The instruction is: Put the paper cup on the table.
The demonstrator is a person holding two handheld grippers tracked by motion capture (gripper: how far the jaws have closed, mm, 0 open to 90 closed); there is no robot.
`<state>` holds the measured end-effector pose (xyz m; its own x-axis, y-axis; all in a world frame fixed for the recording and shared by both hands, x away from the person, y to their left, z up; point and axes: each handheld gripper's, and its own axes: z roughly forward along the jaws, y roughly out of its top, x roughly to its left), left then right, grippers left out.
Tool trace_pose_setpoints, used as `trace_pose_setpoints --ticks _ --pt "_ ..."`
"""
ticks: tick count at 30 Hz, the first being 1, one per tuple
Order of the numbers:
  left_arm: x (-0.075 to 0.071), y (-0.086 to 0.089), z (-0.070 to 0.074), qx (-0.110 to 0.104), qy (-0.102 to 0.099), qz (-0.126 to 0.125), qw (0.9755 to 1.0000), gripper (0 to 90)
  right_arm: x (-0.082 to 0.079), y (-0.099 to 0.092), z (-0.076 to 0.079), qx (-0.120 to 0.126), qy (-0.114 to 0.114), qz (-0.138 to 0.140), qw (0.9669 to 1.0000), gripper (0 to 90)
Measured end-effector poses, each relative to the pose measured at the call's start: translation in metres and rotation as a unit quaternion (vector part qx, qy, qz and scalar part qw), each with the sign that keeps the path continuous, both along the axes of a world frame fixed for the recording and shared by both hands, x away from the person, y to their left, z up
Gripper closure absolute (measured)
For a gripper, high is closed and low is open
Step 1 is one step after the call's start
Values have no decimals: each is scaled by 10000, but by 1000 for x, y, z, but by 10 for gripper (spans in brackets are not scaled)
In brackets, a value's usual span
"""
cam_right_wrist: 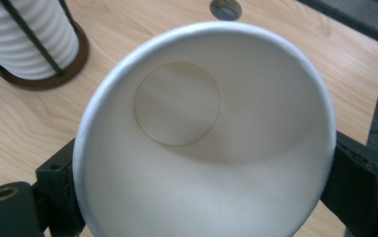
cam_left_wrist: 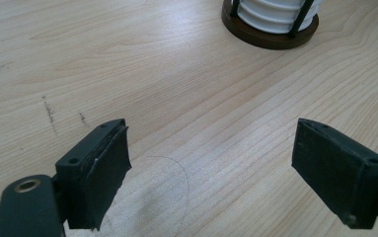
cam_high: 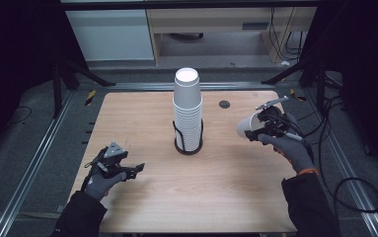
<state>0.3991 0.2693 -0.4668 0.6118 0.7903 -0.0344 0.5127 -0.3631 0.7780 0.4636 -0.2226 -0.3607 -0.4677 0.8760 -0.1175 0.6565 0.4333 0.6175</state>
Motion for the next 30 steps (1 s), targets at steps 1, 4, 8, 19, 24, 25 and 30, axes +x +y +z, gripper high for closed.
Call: trace_pose_setpoints --ticks 1,4,8,19,24,25,30 --pt "0 0 0 -4 0 5 10000 136 2 -1 -1 -60 34 -32 10000 87" --pt "1 1 0 13 5 12 10000 136 8 -3 -4 -128 146 -102 9998 87" --pt "1 1 0 -1 25 15 10000 136 14 -3 -8 -288 299 -137 9990 87" --pt "1 1 -2 31 52 -28 10000 134 24 -3 -23 -760 819 -110 9937 86" --pt "1 1 -2 47 70 -52 10000 134 27 -7 -30 -918 1062 -141 9900 85" --pt "1 1 -2 51 69 -60 9999 135 27 -8 -31 -944 1099 -124 9894 85" --pt "1 0 -2 72 80 -81 9999 135 28 -8 -36 -1110 1283 -54 9855 86"
